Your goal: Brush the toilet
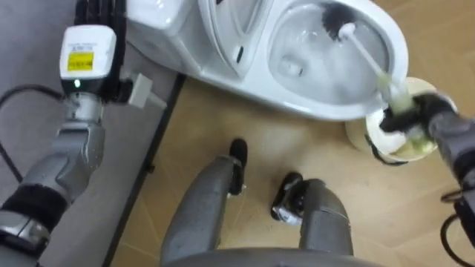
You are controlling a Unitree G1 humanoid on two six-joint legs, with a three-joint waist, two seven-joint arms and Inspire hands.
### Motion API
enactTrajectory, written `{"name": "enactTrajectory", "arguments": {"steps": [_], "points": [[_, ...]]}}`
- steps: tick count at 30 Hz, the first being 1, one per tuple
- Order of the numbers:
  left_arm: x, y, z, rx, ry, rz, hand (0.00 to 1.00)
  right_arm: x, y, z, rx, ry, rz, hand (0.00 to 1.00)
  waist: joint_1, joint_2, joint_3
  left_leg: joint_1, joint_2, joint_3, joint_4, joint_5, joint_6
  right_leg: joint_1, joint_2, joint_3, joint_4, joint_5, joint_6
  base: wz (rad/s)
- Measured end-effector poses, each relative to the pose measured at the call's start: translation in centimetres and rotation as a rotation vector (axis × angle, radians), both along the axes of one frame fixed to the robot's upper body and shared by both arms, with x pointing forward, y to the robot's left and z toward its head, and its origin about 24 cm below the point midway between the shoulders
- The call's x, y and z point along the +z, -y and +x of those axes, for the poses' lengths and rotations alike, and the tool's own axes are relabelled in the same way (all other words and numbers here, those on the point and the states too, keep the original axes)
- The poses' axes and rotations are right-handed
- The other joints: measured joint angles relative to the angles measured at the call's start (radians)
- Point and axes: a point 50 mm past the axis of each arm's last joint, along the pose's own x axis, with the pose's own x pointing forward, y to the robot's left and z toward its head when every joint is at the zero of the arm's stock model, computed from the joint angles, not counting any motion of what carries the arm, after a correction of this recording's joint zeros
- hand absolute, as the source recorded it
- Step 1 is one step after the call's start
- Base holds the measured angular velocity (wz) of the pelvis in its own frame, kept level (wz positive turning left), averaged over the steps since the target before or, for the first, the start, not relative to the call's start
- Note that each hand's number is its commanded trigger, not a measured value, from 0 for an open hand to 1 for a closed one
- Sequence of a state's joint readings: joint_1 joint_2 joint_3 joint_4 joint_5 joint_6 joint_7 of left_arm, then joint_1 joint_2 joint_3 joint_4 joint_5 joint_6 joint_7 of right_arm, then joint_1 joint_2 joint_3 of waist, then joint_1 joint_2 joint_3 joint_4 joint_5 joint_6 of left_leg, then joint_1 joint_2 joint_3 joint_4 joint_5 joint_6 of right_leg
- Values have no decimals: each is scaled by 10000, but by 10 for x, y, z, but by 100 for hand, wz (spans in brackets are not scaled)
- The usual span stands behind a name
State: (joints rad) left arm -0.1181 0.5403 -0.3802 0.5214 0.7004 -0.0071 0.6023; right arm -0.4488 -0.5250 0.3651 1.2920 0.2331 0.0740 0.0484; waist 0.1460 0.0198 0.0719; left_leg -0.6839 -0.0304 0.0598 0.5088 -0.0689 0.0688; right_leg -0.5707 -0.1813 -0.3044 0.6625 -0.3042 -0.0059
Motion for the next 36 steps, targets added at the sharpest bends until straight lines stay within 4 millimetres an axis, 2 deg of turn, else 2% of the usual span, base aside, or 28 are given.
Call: {"name": "enactTrajectory", "arguments": {"steps": [1, 2, 4, 5, 6, 7, 8, 9, 11, 12, 13, 14, 18, 21, 28, 30, 36], "points": [[-9, -1, -10, 195, -323, -211, 0, -6, 2, -10, -215, -192, 103, 100, -6, 26, -29, 327, 6, 68, -128, 5, 56, 332, 27, 23, -201, 52, -32, -7], [-19, -1, -21, 401, -752, -446, 0, -14, 5, -24, -478, -382, 217, 100, -48, 82, -202, 598, -9, 54, -294, -24, 84, 624, 71, -25, -475, 81, 22, -5], [-36, -1, -41, 755, -1477, -729, 0, -27, 5, -47, -870, -736, 476, 100, -52, 125, -270, 1240, -41, 53, -673, -22, 88, 1337, 147, -101, -950, 145, 75, 3], [-47, -3, -56, 1106, -1963, -924, 0, -39, 3, -65, -1172, -1069, 708, 100, -121, 131, -376, 1689, -43, 49, -935, -36, 75, 1863, 215, -179, -1343, 193, 115, 5], [-54, -3, -65, 1285, -2237, -1014, 0, -44, 1, -75, -1316, -1264, 818, 100, -131, 111, -447, 1916, -46, 57, -1090, -36, 73, 2096, 255, -187, -1536, 223, 131, 3], [-65, -5, -82, 1672, -2833, -1186, 0, -55, -2, -95, -1632, -1640, 1061, 100, -149, 60, -606, 2310, -51, 54, -1334, -54, 46, 2547, 302, -252, -1897, 279, 157, 4], [-70, -9, -97, 1997, -3208, -1303, 0, -62, -4, -114, -1987, -1885, 1279, 100, -248, 19, -648, 2721, -61, 4, -1520, -98, 11, 3040, 388, -298, -2270, 315, 192, 9], [-74, -11, -108, 2162, -3448, -1348, 0, -66, -6, -123, -2089, -2017, 1346, 100, -268, 8, -652, 2945, -76, -65, -1627, -122, -10, 3321, 446, -313, -2476, 331, 214, 15], [-86, -16, -144, 3294, -4254, -2057, 0, -79, -17, -157, -2220, -2547, 1632, 100, -465, -164, -777, 3838, -166, -184, -2096, -170, -77, 4309, 507, -490, -3176, 382, 271, 16], [-89, -16, -151, 3612, -4406, -2284, 0, -81, -20, -164, -2349, -2610, 1757, 100, -509, -198, -790, 4004, -178, -213, -2128, -208, -92, 4539, 511, -564, -3295, 380, 280, 18], [-95, -18, -167, 4440, -4776, -2755, 0, -88, -29, -183, -2696, -2830, 2016, 100, -600, -333, -798, 4368, -183, -212, -2211, -306, -120, 5019, 578, -598, -3611, 381, 317, 8], [-103, -21, -182, 5265, -5221, -3164, 0, -92, -36, -193, -2868, -2901, 2229, 100, -550, -353, -812, 4680, -166, -211, -2216, -439, -164, 5445, 646, -607, -3927, 416, 337, 3], [-120, -27, -229, 8000, -6367, -4714, 0, -99, -53, -211, -2867, -3338, 2283, 100, -653, -405, -768, 5296, -190, -283, -2202, -710, -217, 6350, 719, -833, -4441, 422, 380, 4], [-124, -29, -245, 9880, -5932, -6132, 0, -100, -54, -215, -2605, -3534, 1931, 100, -654, -434, -741, 5619, -226, -322, -2221, -831, -244, 6755, 736, -857, -4610, 382, 423, 4], [-129, -27, -264, 11786, -5583, -7792, 0, -99, -53, -209, -1835, -3633, 964, 100, -600, -538, -734, 6132, -302, -292, -2185, -1097, -296, 7315, 768, -684, -4797, 305, 465, -5], [-132, -23, -268, 11894, -5852, -7981, 0, -100, -55, -208, -1824, -3581, 860, 100, -589, -647, -705, 6279, -293, -174, -2262, -1111, -288, 7408, 767, -557, -4807, 307, 466, -11], [-135, -23, -253, 12316, -5384, -9152, 0, -101, -62, -206, -1820, -3352, 804, 100, -761, -663, -646, 6336, -169, -42, -2191, -1229, -280, 7447, 797, -379, -4776, 328, 467, -7]]}}
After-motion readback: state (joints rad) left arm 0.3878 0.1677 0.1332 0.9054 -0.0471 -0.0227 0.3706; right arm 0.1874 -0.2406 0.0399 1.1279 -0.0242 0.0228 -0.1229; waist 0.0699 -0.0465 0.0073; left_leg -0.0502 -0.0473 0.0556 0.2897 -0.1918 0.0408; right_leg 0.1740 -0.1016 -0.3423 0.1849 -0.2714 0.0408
